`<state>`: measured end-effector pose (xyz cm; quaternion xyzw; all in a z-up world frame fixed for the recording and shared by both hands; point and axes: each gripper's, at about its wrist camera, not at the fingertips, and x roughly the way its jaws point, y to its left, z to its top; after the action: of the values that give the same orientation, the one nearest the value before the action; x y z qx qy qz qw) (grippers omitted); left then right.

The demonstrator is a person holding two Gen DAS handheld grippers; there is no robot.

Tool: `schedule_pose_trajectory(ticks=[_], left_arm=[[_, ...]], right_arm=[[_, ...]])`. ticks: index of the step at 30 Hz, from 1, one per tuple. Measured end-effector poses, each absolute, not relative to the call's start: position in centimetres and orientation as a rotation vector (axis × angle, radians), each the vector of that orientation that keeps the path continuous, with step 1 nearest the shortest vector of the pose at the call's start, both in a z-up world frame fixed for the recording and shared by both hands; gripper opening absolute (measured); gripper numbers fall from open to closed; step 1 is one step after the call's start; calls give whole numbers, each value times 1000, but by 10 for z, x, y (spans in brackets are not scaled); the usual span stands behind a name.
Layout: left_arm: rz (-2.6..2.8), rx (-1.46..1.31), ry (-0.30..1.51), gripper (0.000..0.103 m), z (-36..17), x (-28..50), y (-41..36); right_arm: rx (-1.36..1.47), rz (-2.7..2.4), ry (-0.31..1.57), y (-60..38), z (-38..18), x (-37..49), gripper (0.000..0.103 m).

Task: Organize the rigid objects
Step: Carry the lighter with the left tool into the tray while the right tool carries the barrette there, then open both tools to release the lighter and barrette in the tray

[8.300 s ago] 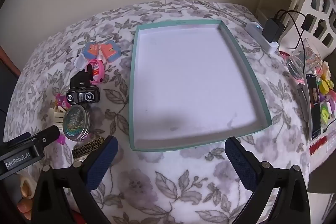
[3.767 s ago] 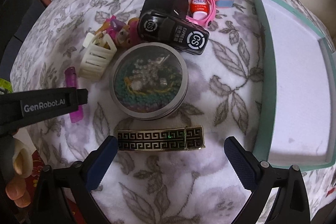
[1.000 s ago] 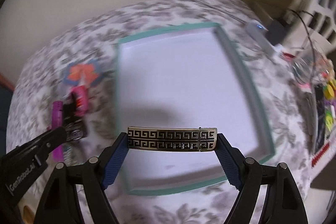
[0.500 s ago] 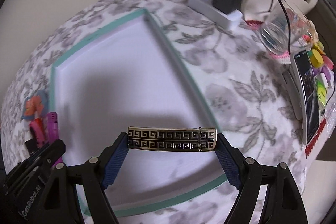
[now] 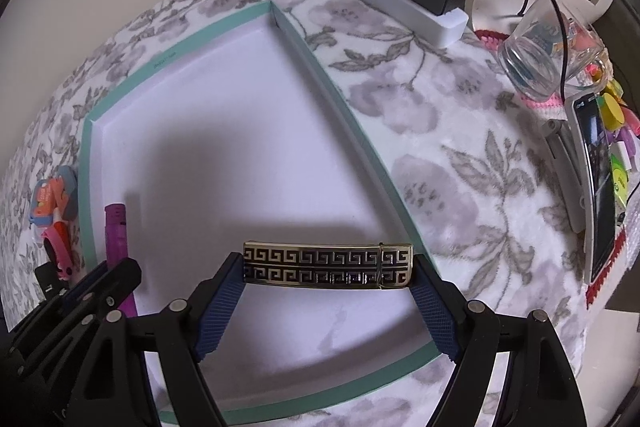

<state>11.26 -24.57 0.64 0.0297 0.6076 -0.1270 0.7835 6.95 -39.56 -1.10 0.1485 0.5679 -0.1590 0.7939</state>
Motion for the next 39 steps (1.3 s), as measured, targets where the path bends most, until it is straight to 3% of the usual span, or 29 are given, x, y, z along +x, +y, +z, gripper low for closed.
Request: schedule_pose_trajectory(ticks=[30, 34, 37, 39], left_arm=[[-248, -12, 1314, 22, 12, 116, -223], [-246, -39, 1297, 54, 18, 116, -214], [-242, -57, 1276, 60, 24, 118, -207], [-238, -86, 1263, 70, 27, 119, -200]], right_arm=[[221, -321, 1196, -378, -6, 70, 87], [229, -321, 1164, -381, 3, 67, 91], [235, -328, 1145, -382, 8, 66, 100], [240, -326, 1140, -381, 8, 65, 102]])
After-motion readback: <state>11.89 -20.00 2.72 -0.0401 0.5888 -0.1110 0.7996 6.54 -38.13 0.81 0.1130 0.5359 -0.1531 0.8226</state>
